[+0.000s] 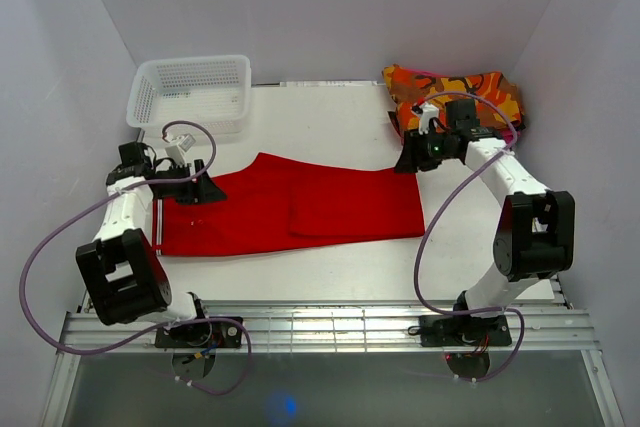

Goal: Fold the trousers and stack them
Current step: Fold the trousers

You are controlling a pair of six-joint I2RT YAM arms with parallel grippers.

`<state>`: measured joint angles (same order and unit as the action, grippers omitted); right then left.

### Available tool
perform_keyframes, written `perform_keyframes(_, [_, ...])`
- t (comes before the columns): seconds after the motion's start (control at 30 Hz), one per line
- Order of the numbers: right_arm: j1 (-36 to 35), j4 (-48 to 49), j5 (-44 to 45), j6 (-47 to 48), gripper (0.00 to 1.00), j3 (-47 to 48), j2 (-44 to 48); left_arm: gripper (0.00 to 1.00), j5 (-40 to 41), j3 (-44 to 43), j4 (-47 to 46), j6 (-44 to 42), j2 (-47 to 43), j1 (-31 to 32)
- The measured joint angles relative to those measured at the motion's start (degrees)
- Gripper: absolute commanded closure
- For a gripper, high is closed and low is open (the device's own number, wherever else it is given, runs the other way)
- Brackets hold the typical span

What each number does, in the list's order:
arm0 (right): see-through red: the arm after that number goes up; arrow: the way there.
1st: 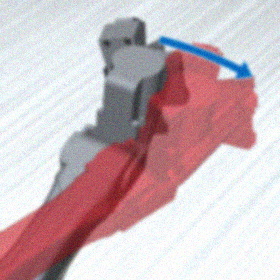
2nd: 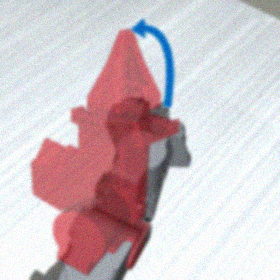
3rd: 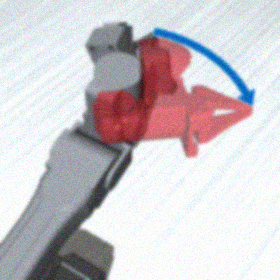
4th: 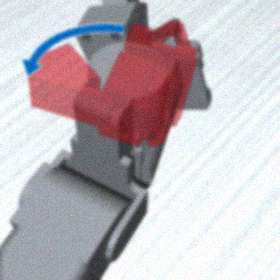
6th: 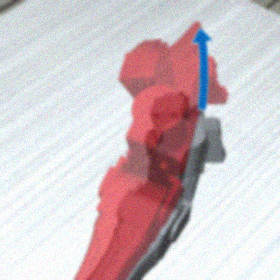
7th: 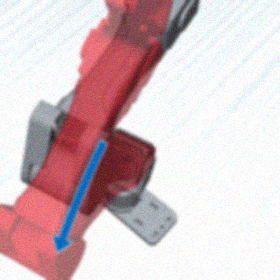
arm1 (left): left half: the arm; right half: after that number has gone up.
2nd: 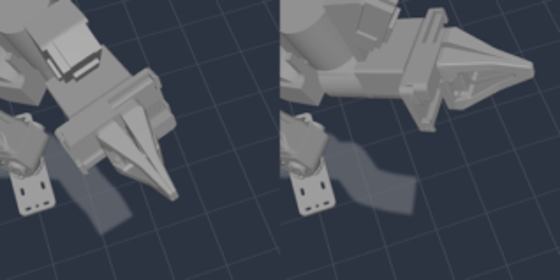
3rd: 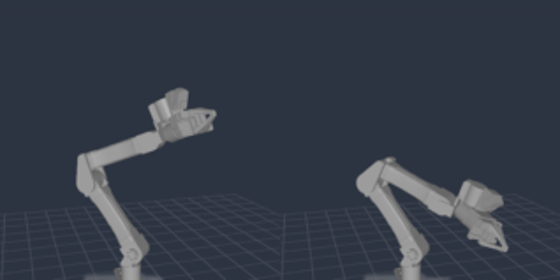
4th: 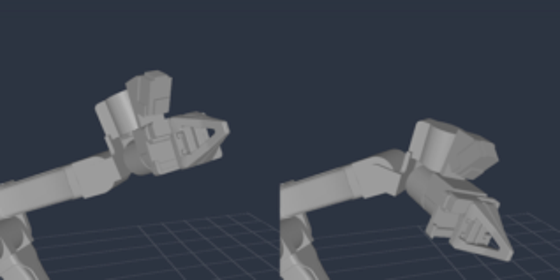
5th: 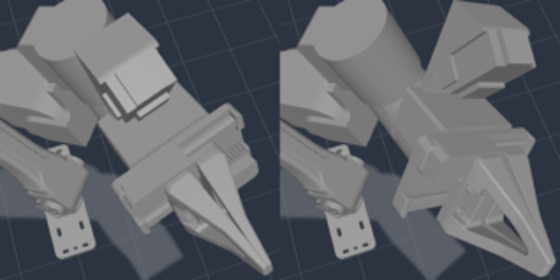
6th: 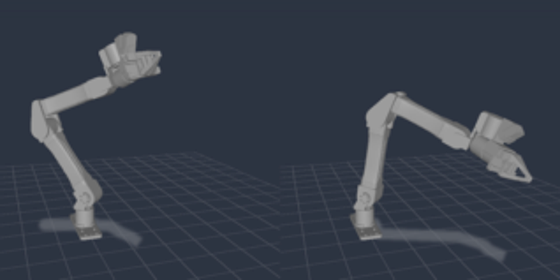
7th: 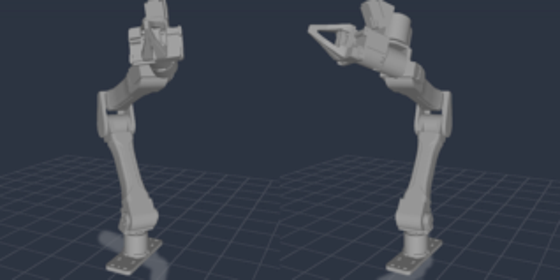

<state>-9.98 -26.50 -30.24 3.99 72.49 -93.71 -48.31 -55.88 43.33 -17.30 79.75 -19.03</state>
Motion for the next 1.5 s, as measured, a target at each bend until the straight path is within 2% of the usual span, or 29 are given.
perform_keyframes(0.07, [3.2,-3.0,-2.2,3.4,0.52,-2.2,0.0,0.31,-2.6,0.0,-0.2,0.5,1.6,0.5])
perform_keyframes(0.17, [4.2,-7.3,-7.4,8.8,0.55,-5.8,0.0,0.32,-5.5,0.0,-1.3,1.9,3.4,2.4])
perform_keyframes(0.4, [4.9,-12.4,-13.4,17.0,0.57,-10.9,-4.3,0.34,-9.1,-0.2,-8.3,7.9,5.2,15.9])
perform_keyframes(0.53, [10.5,-12.6,-13.7,18.5,0.57,-11.9,-11.7,0.34,-9.3,-0.6,-12.7,11.3,8.9,21.9])
perform_keyframes(0.7, [15.3,-14.6,-18.5,18.6,0.57,-11.5,-15.2,0.35,-9.1,-2.6,-18.3,15.7,15.6,28.2])
perform_keyframes(0.87, [14.7,-17.7,-21.5,18.6,0.56,-8.9,-15.3,0.38,-9.6,-5.6,-24.1,20.2,24.0,32.6])
perform_keyframes(0.97, [13.7,-18.6,-23.9,17.2,0.58,-5.1,-14.8,0.39,-10.4,-6.8,-25.7,21.7,26.2,34.8])
perform_keyframes(1.2, [12.9,-10.5,-25.4,9.0,0.66,2.1,-15.0,0.4,-11.8,-9.0,-28.8,23.4,28.7,39.5])
perform_keyframes(1.5, [13.9,-1.0,-24.8,3.0,0.68,5.6,-29.7,0.41,-11.1,-10.9,-27.8,23.0,37.1,39.7])
